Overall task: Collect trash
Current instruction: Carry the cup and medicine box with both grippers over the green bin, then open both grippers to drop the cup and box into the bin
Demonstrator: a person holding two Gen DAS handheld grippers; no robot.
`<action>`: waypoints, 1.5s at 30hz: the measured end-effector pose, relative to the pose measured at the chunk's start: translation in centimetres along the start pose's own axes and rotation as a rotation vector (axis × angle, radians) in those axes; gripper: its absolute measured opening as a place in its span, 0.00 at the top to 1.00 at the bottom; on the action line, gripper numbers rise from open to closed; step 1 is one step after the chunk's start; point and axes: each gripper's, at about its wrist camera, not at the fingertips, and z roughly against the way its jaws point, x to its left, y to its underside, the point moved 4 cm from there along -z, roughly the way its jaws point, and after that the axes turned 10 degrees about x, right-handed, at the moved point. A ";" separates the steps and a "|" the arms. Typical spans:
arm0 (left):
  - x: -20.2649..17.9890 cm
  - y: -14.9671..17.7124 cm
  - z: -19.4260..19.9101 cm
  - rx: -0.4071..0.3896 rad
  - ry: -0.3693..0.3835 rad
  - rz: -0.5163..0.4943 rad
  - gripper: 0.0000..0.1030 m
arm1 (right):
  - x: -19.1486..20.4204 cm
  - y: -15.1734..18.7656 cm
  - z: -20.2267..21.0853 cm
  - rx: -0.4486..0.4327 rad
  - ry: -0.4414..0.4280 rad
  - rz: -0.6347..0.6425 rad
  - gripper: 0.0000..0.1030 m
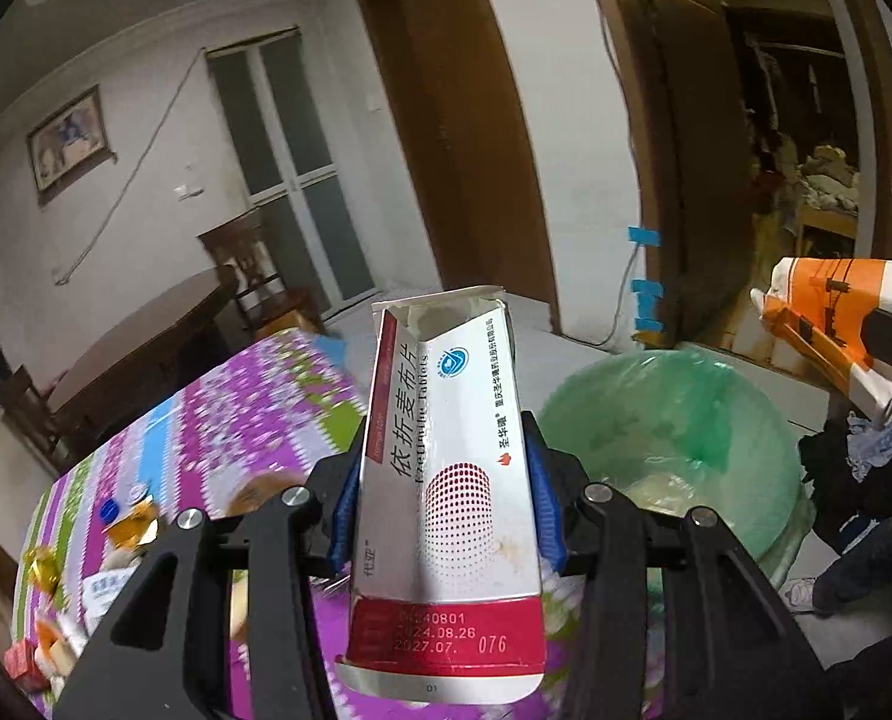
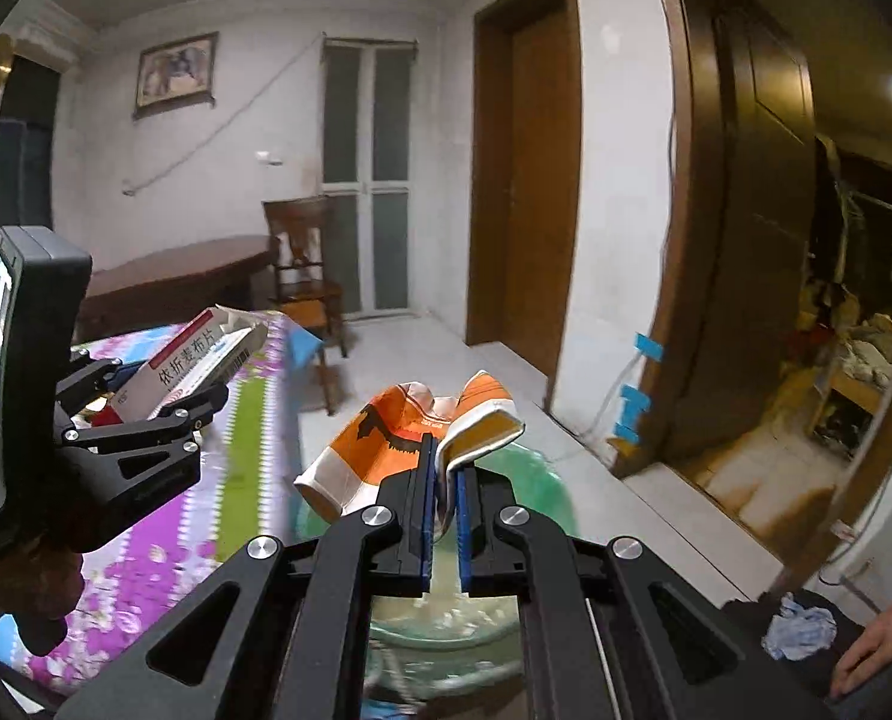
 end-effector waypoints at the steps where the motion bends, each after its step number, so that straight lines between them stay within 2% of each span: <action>1: -0.3 -0.1 -0.3 0.001 0.005 -0.005 0.57 | -0.8 -0.1 -0.1 0.006 0.012 0.003 0.94; 12: -4.9 -1.9 -2.9 0.018 0.054 -0.047 0.57 | -5.6 -1.7 -4.4 0.077 0.038 -0.025 0.94; 22: -5.2 -1.5 -5.2 0.080 0.107 -0.049 0.57 | -5.0 -2.5 -7.7 0.122 0.042 -0.040 0.94; 32: -4.6 -1.3 -8.3 0.194 0.247 -0.031 0.57 | -4.6 -2.1 -10.0 0.156 0.030 -0.055 0.94; 35: -4.6 -1.3 -9.4 0.222 0.281 -0.027 0.51 | -4.3 -2.3 -11.8 0.174 0.001 -0.033 0.91; 38: -4.5 -1.4 -10.1 0.232 0.308 0.003 0.29 | -4.7 -1.9 -13.6 0.180 0.037 -0.023 0.67; 45: -4.5 -0.7 -9.3 0.208 0.270 -0.024 0.28 | -5.1 -1.3 -13.4 0.165 0.029 -0.068 0.67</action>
